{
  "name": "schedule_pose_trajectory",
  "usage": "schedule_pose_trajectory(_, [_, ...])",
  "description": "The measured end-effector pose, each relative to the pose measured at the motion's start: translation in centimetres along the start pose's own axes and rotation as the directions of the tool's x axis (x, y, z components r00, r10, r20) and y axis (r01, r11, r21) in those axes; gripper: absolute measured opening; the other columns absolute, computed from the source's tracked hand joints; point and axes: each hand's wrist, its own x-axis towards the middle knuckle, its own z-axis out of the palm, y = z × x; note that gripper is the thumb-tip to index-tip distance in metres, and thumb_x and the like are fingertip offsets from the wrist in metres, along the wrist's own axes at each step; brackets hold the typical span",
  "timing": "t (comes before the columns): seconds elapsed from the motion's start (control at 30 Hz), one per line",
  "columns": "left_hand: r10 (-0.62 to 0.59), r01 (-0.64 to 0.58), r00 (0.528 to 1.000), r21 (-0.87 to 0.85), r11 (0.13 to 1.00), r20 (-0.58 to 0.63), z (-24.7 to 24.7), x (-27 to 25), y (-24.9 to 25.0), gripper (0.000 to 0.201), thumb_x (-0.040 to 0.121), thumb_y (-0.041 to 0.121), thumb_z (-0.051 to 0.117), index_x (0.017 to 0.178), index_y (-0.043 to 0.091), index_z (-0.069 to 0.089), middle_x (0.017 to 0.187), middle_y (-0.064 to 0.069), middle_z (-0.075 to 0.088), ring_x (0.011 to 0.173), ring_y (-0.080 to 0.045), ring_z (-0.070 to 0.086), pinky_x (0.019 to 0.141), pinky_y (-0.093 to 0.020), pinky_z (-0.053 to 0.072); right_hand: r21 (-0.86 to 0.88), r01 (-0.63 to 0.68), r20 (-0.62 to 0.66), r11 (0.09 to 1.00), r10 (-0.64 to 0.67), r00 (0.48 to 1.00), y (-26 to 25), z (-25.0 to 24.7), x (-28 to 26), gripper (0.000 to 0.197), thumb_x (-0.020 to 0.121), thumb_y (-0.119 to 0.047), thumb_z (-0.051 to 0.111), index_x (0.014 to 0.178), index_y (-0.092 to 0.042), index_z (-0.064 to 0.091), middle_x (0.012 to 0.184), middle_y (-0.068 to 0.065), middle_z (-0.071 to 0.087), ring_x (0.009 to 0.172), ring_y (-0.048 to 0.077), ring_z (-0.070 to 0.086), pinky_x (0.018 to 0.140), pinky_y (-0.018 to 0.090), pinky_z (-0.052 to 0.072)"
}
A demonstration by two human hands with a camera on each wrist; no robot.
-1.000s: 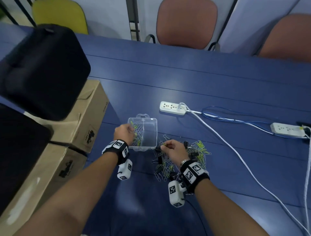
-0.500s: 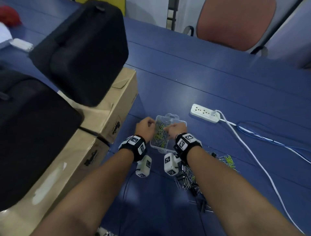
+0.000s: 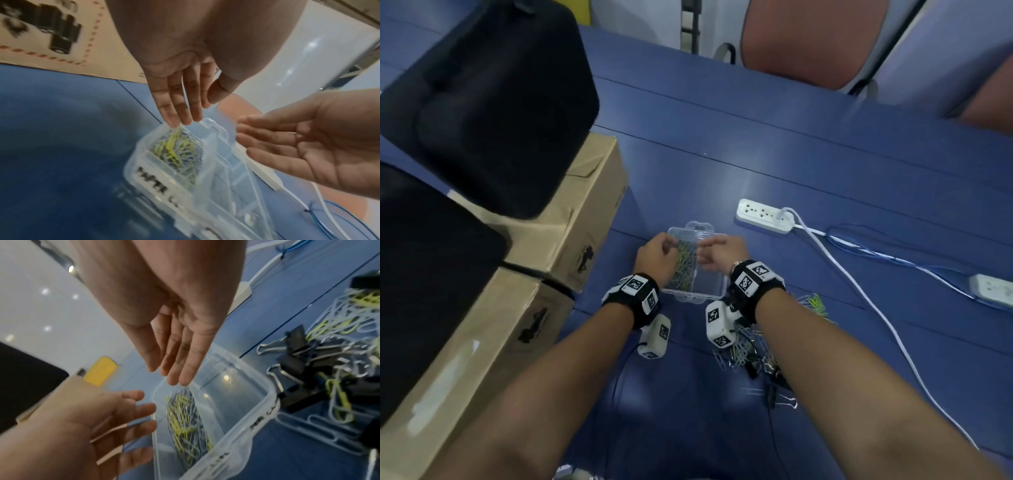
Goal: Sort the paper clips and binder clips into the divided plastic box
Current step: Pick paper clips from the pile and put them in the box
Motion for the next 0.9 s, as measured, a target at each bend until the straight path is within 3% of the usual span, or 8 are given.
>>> schedule_pose_trajectory(0.13, [0.073,-0.074,0.996,0.027,0.997,0.041,2.3,-1.0,2.5,0.012,0.086,0.012,0.057,0.091,0.019,0.065,0.089,-0.003,0.069,0.086,-0.022,0.064,0.082,-0.029,0.051,0.105,0.068,-0.069,0.992,-0.06,0.996,0.4,-5.7,-2.7,0.019,0.082,0.008,0.058,0.081,-0.006,0.07,0.072,0.015,0.066,0.056,0.023,0.058,0.048,0.028,0.051])
schedule_pose_trajectory(0.33, [0.217,-0.234,0.965,0.106,0.967,0.148,7.0,-3.1,5.6,0.016,0.084,0.006,0.055,0.087,0.017,0.066,0.075,-0.001,0.066,0.072,-0.021,0.06,0.068,-0.026,0.046,0.095,0.081,-0.221,0.992,-0.058,0.974,4.9,-15.0,-5.8,0.013,0.088,-0.002,0.059,0.088,-0.006,0.071,0.075,0.011,0.067,0.055,0.019,0.058,0.049,0.026,0.047])
schedule_pose_trajectory(0.5, [0.22,-0.294,0.926,0.221,0.93,0.305,10.5,-5.0,6.8,0.022,0.083,0.004,0.048,0.086,0.016,0.066,0.08,-0.003,0.067,0.077,-0.025,0.062,0.07,-0.034,0.054,-0.005,0.033,-0.296,0.999,-0.033,0.955,10.0,-19.4,-7.4,0.021,0.087,-0.001,0.055,0.081,-0.012,0.071,0.074,0.012,0.068,0.053,0.018,0.057,0.048,0.027,0.048])
schedule_pose_trajectory(0.6, [0.214,-0.341,0.9,0.309,0.888,0.379,12.3,-6.0,7.1,0.024,0.08,-0.001,0.051,0.091,0.012,0.067,0.09,-0.011,0.069,0.088,-0.033,0.063,0.074,-0.04,0.054,-0.232,0.004,-0.331,0.973,-0.083,0.94,12.5,-20.8,-8.0,0.024,0.081,-0.006,0.058,0.074,-0.025,0.071,0.074,0.004,0.069,0.063,0.023,0.062,0.065,0.039,0.057])
schedule_pose_trajectory(0.67, [0.229,-0.392,0.88,0.364,0.845,0.416,13.2,-6.5,7.1,0.026,0.08,-0.002,0.055,0.1,0.01,0.067,0.103,-0.014,0.068,0.097,-0.035,0.061,0.079,-0.041,0.053,-0.391,-0.024,-0.308,0.92,-0.106,0.946,13.4,-21.2,-8.6,0.023,0.083,-0.009,0.058,0.089,-0.026,0.072,0.082,0.0,0.067,0.078,0.021,0.062,0.077,0.032,0.054])
schedule_pose_trajectory(0.73, [0.236,-0.445,0.855,0.42,0.791,0.461,14.1,-6.7,7.0,0.034,0.08,0.001,0.056,0.11,0.012,0.064,0.114,-0.013,0.063,0.107,-0.033,0.056,0.085,-0.039,0.05,-0.483,-0.024,-0.26,0.875,-0.117,0.958,14.3,-21.2,-8.7,0.031,0.085,-0.007,0.059,0.111,-0.021,0.067,0.104,0.004,0.066,0.094,0.02,0.061,0.081,0.024,0.046])
schedule_pose_trajectory(0.8, [0.223,-0.499,0.819,0.465,0.731,0.529,15.1,-7.0,6.9,0.046,0.079,0.004,0.057,0.124,0.015,0.058,0.127,-0.011,0.056,0.121,-0.032,0.046,0.095,-0.041,0.046,-0.567,-0.004,-0.21,0.823,-0.141,0.967,15.0,-21.1,-8.6,0.043,0.085,-0.01,0.062,0.127,-0.02,0.059,0.124,0.008,0.055,0.101,0.024,0.059,0.085,0.026,0.045])
schedule_pose_trajectory(0.9, [0.247,-0.586,0.764,0.479,0.653,0.597,16.7,-7.6,6.9,0.06,0.08,0.009,0.059,0.138,0.018,0.048,0.14,-0.008,0.048,0.128,-0.032,0.04,0.105,-0.043,0.04,-0.672,0.046,-0.144,0.739,-0.192,0.971,16.1,-20.7,-7.9,0.054,0.086,-0.014,0.062,0.138,-0.02,0.046,0.135,0.009,0.042,0.115,0.029,0.047,0.095,0.035,0.045])
